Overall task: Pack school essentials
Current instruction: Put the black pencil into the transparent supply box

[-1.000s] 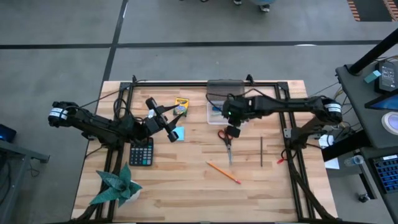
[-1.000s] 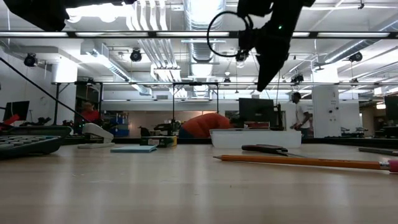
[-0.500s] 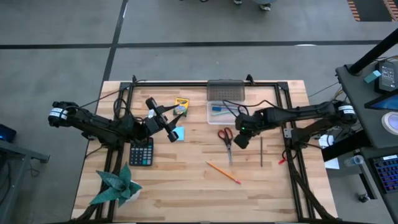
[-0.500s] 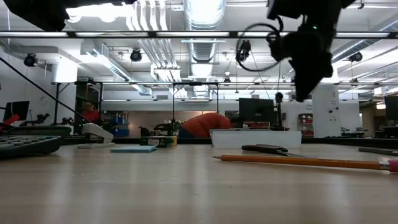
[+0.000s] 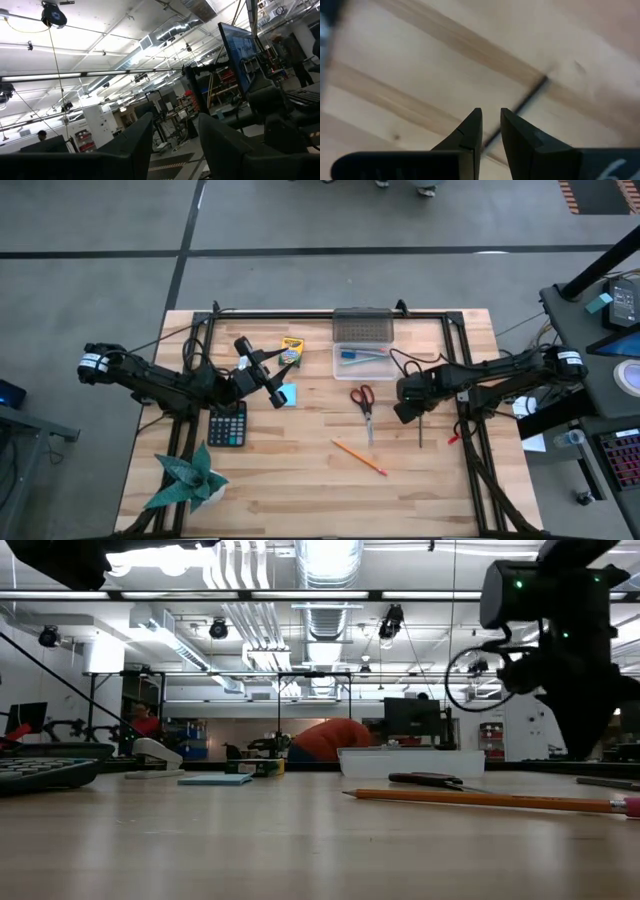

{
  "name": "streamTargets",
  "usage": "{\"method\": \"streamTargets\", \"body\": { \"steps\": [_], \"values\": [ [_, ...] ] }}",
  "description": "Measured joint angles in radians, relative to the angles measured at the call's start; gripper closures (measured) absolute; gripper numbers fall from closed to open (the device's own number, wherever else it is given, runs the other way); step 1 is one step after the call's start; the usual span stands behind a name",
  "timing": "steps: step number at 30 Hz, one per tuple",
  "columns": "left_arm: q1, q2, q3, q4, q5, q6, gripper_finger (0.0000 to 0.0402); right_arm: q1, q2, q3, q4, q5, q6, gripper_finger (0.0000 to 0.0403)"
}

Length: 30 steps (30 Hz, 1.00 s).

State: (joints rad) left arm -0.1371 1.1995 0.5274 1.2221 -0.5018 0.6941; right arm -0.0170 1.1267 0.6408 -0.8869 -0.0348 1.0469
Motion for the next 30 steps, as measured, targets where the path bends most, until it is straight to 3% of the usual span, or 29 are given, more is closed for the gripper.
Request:
{"method": "streamTargets", "body": {
  "steps": [16, 25, 30],
  "values": [
    [0.000, 0.000, -0.005, 0.000, 0.000, 0.002, 0.0261, 0.000, 0.020, -0.041, -0.004, -0.018, 0.069, 0.0339],
    [0.000, 0.000, -0.005, 0.000, 0.000, 0.002, 0.0261, 0.000, 0.022, -0.050, 0.002, 0.056, 0.133, 0.0339],
    [0.000, 0.000, -0.005, 0.000, -0.001, 0.002, 0.0261, 0.000, 0.021, -0.050, 0.002, 0.057, 0.123, 0.0365]
  ]
}}
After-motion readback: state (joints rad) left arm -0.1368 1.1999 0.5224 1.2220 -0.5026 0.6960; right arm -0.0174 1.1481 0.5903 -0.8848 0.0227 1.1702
